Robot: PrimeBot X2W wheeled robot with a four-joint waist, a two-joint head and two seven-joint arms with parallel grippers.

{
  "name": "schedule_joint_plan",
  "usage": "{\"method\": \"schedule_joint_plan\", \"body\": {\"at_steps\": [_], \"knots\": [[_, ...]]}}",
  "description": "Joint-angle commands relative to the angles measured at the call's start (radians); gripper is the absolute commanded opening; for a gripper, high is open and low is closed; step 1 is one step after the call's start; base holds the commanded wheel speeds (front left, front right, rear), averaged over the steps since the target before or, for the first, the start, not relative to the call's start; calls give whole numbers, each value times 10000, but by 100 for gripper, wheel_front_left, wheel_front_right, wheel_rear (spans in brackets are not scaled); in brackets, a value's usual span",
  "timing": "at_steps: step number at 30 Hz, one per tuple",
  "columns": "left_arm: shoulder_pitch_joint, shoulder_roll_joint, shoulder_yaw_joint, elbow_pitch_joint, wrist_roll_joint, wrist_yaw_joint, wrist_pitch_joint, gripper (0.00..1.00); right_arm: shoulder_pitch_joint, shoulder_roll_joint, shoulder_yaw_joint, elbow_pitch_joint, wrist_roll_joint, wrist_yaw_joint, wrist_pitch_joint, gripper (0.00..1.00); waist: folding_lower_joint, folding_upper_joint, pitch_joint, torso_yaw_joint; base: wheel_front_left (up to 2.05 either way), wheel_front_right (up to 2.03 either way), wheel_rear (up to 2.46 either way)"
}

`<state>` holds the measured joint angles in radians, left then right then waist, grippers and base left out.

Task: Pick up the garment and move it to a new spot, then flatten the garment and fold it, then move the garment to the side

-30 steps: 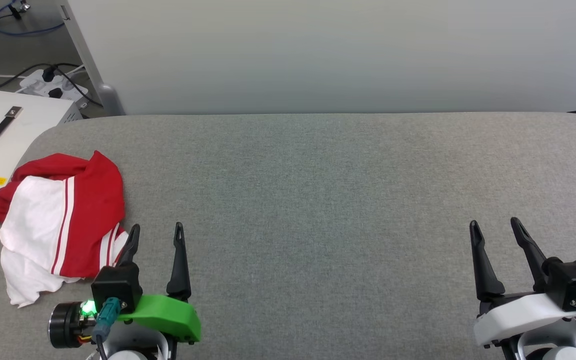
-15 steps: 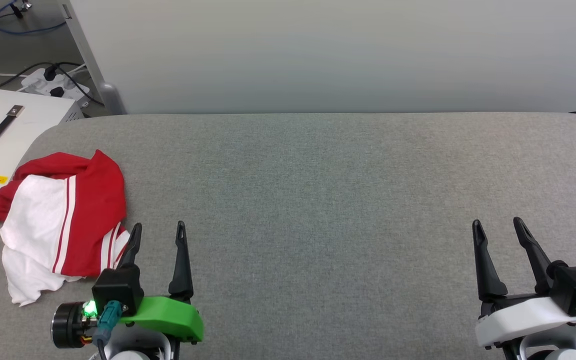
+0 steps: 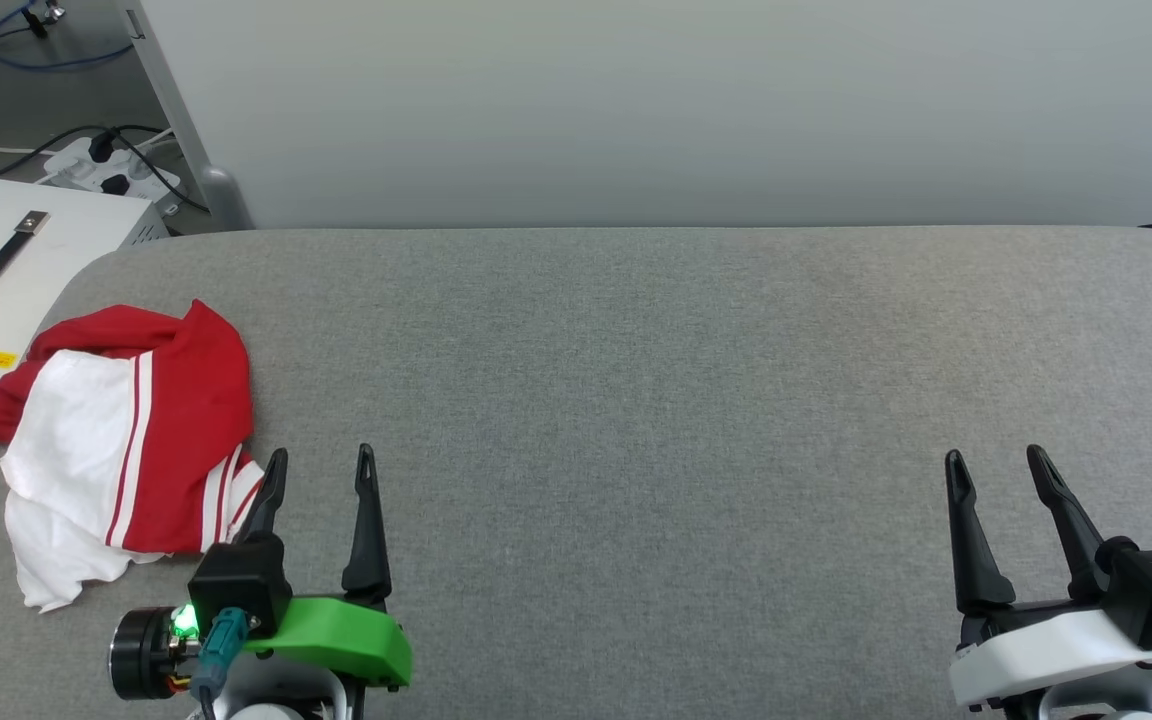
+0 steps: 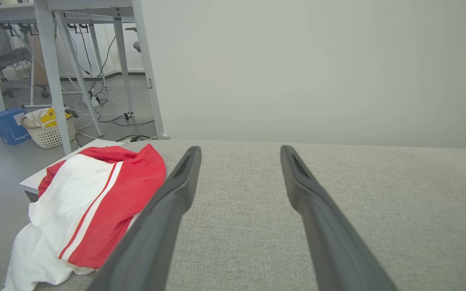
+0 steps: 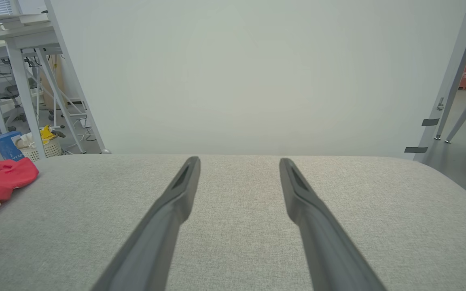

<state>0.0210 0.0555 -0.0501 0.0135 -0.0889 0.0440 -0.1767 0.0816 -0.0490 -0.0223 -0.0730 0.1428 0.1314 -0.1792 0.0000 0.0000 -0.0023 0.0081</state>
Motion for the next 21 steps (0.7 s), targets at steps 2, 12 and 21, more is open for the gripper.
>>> {"method": "schedule_joint_plan", "body": {"at_steps": [2, 12, 21], "knots": [[126, -38, -8, 26, -62, 94, -149, 100, 112, -10, 24, -24, 87, -5, -134, 100, 0, 0, -3, 0, 0, 0, 0], [192, -43, -44, 164, -158, 150, -355, 100, 232, -11, 27, 8, 215, -6, -337, 100, 0, 0, -61, 28, 0, 0, 0], [176, -47, -50, 246, -269, 217, -539, 100, 366, -11, 56, 4, 276, -7, -518, 100, 0, 0, -59, 223, 0, 0, 0]]}}
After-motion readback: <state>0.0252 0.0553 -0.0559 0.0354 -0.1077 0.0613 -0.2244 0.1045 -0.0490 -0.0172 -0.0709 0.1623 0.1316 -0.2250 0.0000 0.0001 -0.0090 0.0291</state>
